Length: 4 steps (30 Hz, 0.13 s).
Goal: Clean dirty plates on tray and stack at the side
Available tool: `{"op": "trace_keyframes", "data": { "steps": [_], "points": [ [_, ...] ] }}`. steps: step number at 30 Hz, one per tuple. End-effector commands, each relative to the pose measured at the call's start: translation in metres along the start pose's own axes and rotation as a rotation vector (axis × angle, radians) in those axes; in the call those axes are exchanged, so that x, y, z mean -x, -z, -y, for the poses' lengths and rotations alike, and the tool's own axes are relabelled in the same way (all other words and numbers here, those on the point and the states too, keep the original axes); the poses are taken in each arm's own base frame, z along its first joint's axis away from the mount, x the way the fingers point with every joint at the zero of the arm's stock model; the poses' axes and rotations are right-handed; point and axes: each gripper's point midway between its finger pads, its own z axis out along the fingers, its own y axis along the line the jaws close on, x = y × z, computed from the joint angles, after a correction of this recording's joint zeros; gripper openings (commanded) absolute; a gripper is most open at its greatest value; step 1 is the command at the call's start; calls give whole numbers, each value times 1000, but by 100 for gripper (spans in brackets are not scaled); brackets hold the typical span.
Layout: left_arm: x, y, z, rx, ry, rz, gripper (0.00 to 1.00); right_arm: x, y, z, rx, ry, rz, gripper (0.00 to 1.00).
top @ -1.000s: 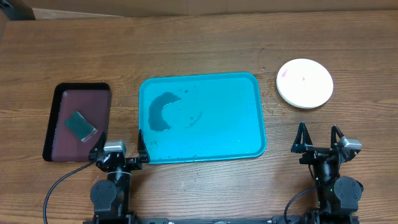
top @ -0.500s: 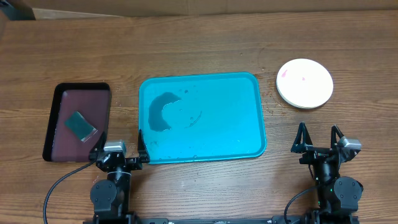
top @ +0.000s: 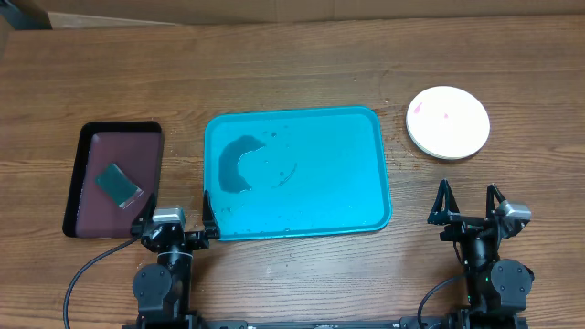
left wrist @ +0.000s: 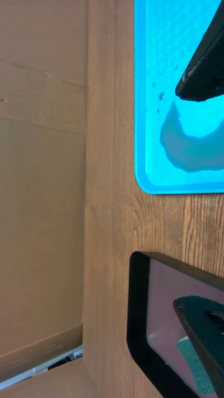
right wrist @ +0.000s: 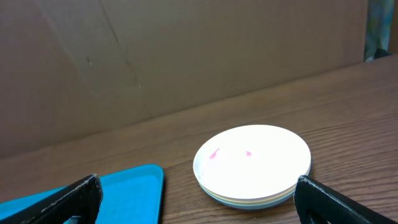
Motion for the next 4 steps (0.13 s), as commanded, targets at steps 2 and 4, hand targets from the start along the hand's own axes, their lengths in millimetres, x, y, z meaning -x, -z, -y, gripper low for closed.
{"op": "trace_keyframes", "data": {
  "steps": [2,4],
  "points": [
    [1,0,-4,19,-18,10,100,-1,0,2,-5,4,7,100],
    [1,0,-4,19,-18,10,100,-1,0,2,-5,4,7,100]
  ]
}}
